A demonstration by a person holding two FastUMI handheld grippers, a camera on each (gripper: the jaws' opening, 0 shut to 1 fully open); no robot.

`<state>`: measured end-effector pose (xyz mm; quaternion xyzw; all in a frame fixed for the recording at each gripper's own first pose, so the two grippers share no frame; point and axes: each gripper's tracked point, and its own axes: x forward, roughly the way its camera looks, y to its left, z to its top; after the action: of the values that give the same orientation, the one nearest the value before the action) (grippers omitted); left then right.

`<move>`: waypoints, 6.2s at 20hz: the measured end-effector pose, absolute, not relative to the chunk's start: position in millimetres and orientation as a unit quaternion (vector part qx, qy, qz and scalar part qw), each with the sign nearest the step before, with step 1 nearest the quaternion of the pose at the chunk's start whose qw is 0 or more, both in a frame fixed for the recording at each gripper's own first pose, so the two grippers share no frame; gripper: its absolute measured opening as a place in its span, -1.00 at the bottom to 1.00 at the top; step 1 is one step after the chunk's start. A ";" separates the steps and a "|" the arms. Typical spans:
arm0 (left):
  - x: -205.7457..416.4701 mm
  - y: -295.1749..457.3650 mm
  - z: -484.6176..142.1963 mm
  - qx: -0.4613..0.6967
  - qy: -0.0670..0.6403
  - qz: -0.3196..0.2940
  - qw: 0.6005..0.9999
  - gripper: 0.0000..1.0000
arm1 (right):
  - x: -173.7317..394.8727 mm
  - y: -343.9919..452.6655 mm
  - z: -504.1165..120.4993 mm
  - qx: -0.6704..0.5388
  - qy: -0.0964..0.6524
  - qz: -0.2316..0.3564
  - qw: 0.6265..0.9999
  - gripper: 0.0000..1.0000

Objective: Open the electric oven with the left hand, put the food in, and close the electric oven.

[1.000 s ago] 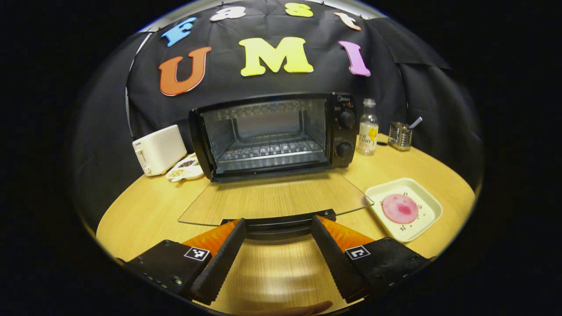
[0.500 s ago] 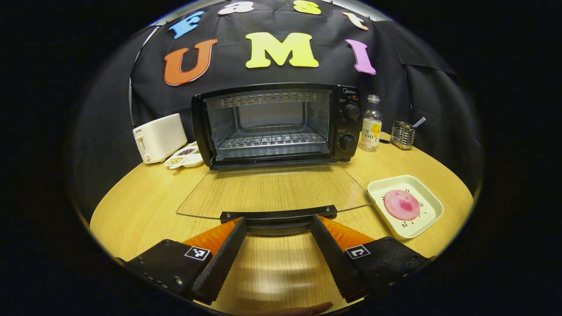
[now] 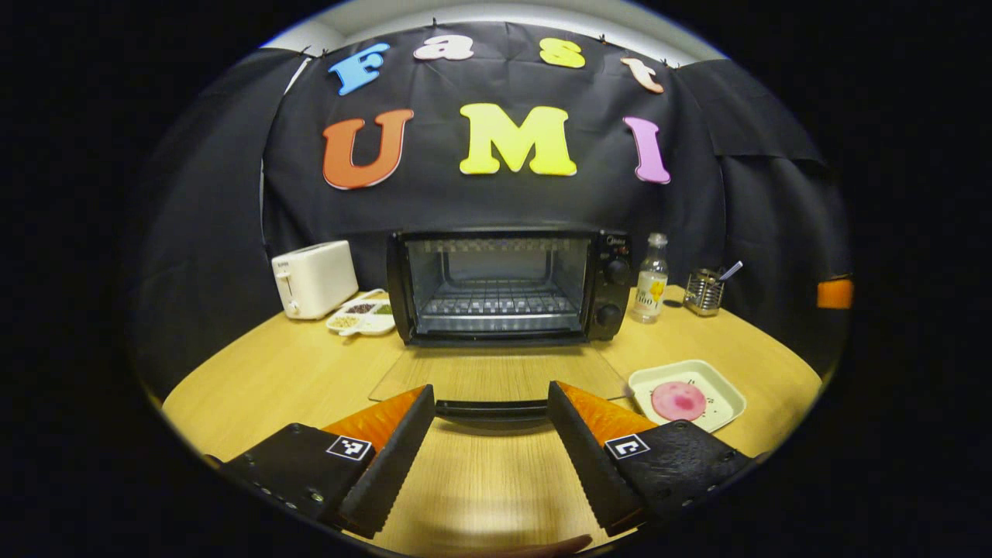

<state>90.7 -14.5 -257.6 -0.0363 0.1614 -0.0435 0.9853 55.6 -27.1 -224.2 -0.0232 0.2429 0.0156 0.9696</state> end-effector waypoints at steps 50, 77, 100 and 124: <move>47.8 45.3 -61.3 -0.034 0.022 0.026 0.999 0.87 | 90.2 43.0 -261.4 0.227 0.553 0.192 0.779 -0.98; 19.4 133.0 -80.7 -0.003 0.031 0.095 0.995 0.92 | 201.8 284.6 -297.4 0.306 0.535 0.122 0.778 -0.92; 32.0 174.1 -133.7 -0.024 0.080 0.116 0.990 0.92 | 325.4 339.6 -325.5 0.478 0.303 -0.002 0.825 -0.85; 48.7 130.5 -223.5 -0.048 0.185 0.079 0.978 0.94 | 189.7 245.3 -185.1 0.261 0.194 0.102 0.940 0.19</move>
<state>48.7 130.5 -223.5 -0.0484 0.1855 0.0788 0.9783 189.7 245.3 -185.1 0.2608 0.1944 0.1020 0.9401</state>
